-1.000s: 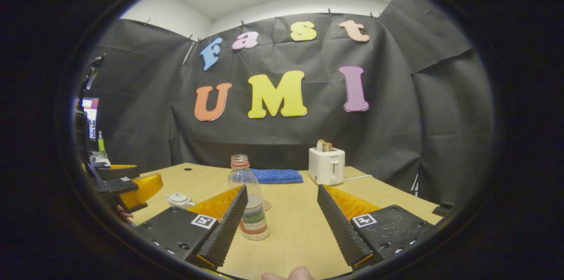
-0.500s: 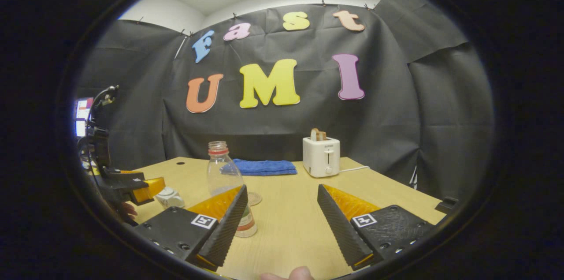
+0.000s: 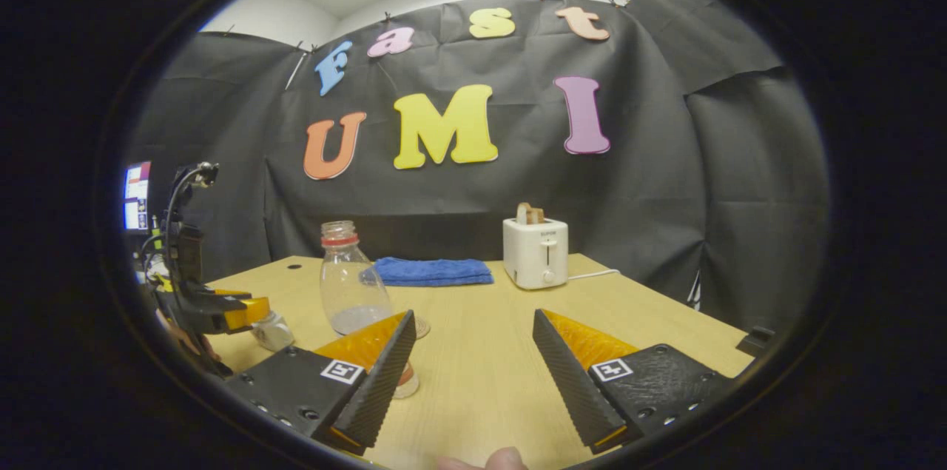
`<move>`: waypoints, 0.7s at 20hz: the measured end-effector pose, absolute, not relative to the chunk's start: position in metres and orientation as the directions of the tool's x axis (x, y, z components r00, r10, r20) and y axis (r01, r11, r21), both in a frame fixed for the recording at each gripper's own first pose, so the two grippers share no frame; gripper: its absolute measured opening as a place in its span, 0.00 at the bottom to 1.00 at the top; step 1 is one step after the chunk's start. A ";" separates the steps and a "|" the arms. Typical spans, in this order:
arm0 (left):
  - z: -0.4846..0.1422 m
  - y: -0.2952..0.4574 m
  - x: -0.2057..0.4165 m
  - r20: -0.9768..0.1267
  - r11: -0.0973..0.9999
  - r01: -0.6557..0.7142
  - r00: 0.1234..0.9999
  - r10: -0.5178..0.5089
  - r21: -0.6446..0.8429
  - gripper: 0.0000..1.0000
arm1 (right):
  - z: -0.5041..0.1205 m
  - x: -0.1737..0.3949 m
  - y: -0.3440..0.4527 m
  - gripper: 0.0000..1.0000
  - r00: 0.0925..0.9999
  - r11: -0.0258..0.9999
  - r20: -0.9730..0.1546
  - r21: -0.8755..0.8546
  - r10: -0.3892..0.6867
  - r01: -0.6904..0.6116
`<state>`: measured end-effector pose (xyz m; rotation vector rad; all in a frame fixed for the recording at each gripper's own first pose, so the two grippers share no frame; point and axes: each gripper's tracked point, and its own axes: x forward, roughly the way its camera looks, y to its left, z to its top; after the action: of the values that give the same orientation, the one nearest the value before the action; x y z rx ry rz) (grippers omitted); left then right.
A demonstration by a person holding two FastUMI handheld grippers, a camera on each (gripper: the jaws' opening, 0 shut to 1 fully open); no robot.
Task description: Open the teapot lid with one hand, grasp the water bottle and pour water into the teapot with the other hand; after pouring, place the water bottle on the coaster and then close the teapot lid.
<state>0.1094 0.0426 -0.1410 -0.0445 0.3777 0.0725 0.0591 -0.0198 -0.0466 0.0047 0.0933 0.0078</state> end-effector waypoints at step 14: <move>-0.101 0.047 0.104 -0.277 0.996 -0.081 0.959 0.065 -0.048 0.03 | -0.048 0.053 -0.003 0.98 0.988 0.991 -0.087 0.044 0.129 -0.125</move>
<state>0.1035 0.0468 -0.1009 -0.0593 0.2790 0.0740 0.0532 -0.0028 -0.0477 0.0385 0.0896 0.1275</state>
